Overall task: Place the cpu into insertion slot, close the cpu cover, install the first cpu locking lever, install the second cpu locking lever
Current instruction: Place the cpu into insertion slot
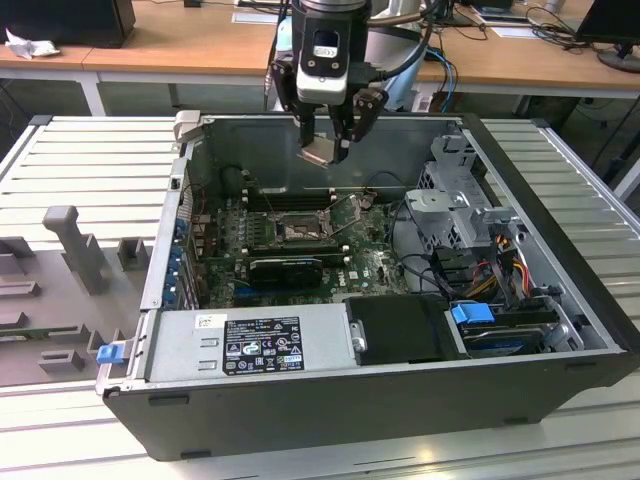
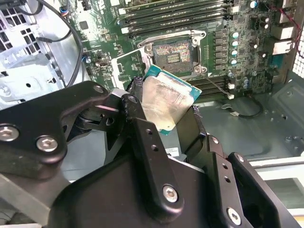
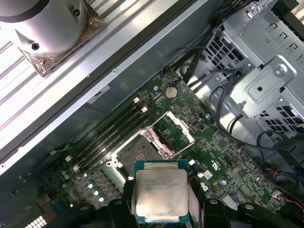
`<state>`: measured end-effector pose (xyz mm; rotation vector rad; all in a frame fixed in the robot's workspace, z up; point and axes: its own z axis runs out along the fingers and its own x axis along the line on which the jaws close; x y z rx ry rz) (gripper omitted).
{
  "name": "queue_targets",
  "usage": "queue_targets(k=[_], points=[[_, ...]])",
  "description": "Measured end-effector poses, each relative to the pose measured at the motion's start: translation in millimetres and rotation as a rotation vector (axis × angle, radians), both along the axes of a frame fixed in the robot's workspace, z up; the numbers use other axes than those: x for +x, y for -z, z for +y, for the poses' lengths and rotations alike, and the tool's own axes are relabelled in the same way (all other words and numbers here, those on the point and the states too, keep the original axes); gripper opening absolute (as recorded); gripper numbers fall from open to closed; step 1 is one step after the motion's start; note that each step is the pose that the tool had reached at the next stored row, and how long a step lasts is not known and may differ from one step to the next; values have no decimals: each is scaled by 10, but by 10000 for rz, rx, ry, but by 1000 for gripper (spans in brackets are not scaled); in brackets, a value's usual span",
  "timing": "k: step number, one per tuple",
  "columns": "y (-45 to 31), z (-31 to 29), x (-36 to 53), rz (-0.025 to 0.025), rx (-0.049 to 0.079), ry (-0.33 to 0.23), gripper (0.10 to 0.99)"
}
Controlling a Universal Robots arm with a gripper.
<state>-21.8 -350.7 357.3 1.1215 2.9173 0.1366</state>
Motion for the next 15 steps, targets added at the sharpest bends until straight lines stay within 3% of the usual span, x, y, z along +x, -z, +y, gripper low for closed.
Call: queue_targets(k=[15], points=[[7, 0, 0, 0, 0, 1324, 529]])
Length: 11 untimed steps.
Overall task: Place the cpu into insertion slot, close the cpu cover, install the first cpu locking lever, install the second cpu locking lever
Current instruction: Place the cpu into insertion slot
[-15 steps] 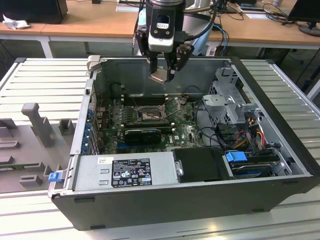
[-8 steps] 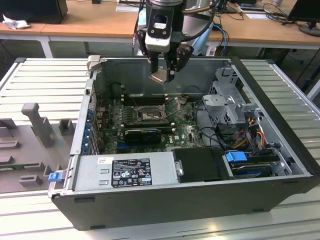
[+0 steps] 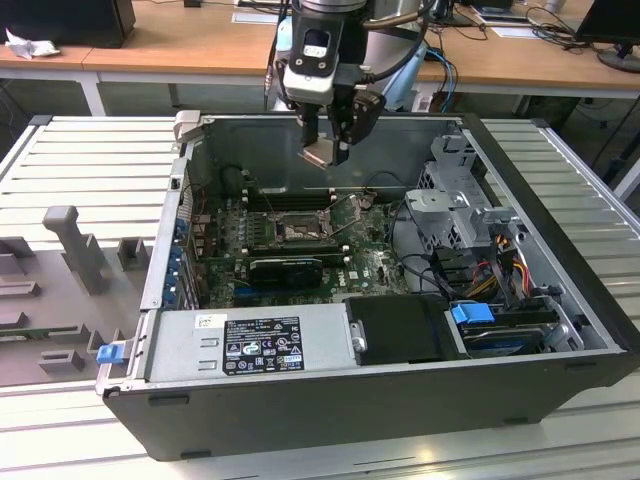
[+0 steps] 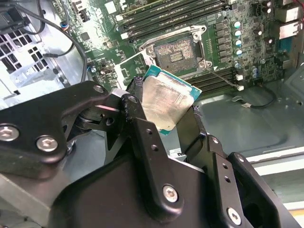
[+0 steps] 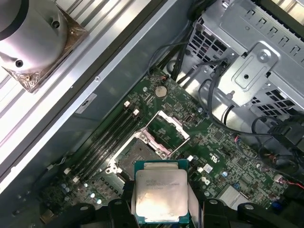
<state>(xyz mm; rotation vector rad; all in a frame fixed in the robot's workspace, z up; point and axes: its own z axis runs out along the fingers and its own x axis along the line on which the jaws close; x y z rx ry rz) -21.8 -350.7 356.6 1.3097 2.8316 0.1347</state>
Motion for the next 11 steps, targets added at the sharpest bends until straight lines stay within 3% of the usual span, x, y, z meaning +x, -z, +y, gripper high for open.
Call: queue_targets(k=[11], points=[[4, 0, 0, 0, 0, 863, 529]])
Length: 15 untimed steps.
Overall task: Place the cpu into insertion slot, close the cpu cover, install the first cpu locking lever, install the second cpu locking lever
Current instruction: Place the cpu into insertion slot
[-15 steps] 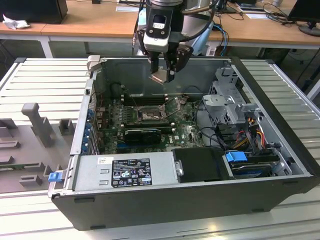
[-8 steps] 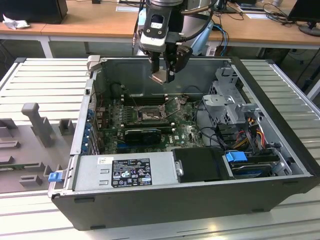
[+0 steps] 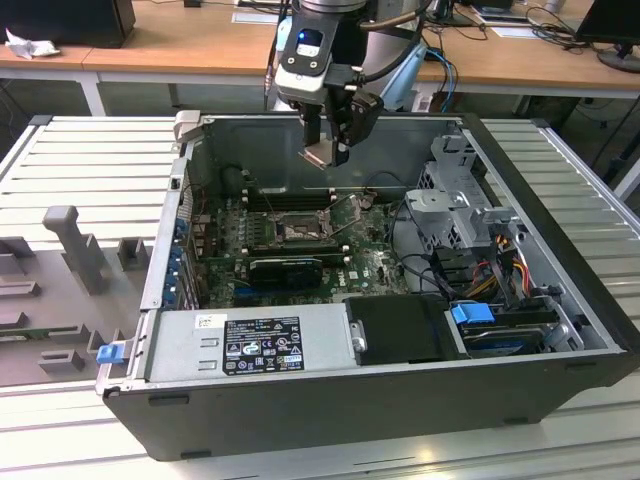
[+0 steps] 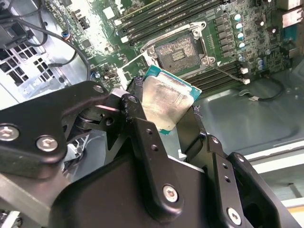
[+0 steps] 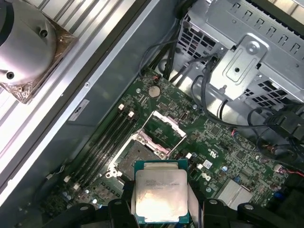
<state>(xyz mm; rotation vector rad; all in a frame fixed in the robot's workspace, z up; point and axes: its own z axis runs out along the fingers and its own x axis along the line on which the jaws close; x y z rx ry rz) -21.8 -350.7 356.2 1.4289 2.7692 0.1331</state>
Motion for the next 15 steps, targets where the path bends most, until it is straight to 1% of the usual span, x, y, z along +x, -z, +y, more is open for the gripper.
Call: queue_targets(k=[15], points=[[7, 0, 0, 0, 0, 912, 529]])
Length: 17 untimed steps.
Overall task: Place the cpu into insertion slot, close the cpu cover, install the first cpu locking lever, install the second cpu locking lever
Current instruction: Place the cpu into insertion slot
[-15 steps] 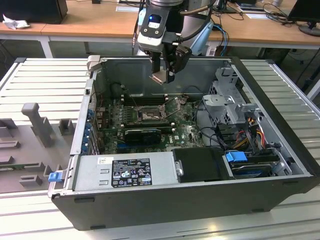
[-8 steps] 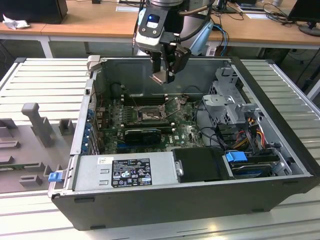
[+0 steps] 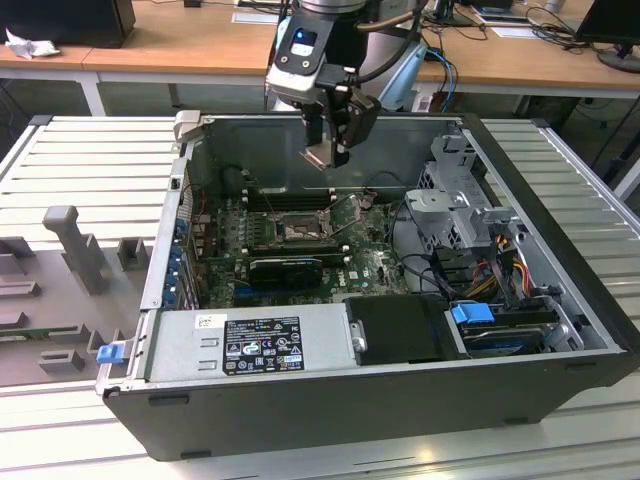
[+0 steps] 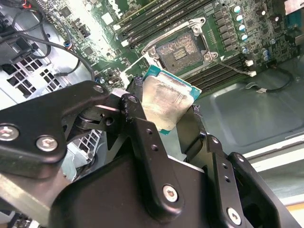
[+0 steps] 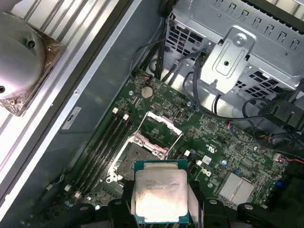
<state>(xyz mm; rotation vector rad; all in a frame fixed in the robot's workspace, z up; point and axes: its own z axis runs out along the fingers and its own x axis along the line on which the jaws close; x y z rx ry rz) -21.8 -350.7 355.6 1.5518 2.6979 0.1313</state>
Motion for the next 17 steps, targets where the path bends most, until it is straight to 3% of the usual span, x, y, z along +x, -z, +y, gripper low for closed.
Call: queue_targets(k=[17], points=[[11, 0, 0, 0, -1, 1175, 529]])
